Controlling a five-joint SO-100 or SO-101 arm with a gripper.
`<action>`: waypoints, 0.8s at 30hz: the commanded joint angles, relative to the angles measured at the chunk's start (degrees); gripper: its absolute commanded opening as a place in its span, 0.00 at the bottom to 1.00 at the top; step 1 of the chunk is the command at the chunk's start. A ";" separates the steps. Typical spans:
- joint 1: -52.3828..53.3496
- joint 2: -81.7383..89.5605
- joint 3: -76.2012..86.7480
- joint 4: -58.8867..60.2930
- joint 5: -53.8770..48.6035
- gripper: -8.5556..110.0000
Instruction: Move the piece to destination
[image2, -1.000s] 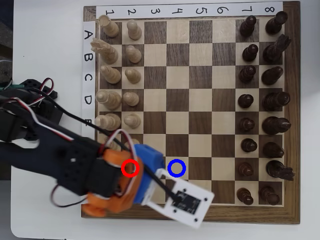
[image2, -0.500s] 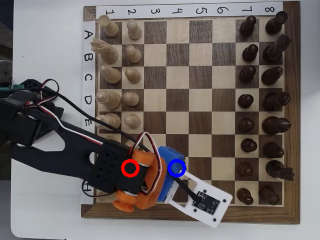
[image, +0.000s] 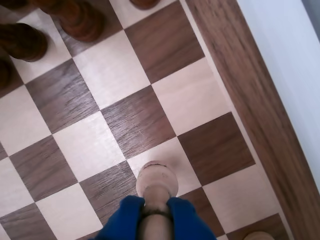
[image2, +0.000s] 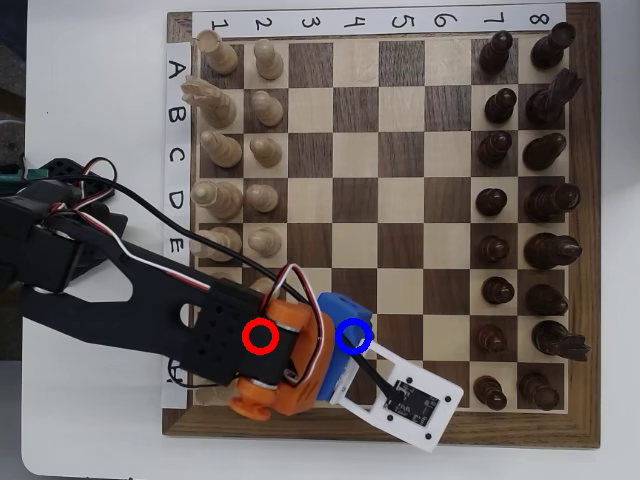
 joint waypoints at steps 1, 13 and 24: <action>1.93 0.79 -0.09 -1.67 0.62 0.07; 2.64 -0.70 0.97 -2.72 0.44 0.07; 2.64 -0.88 2.02 -5.36 0.70 0.09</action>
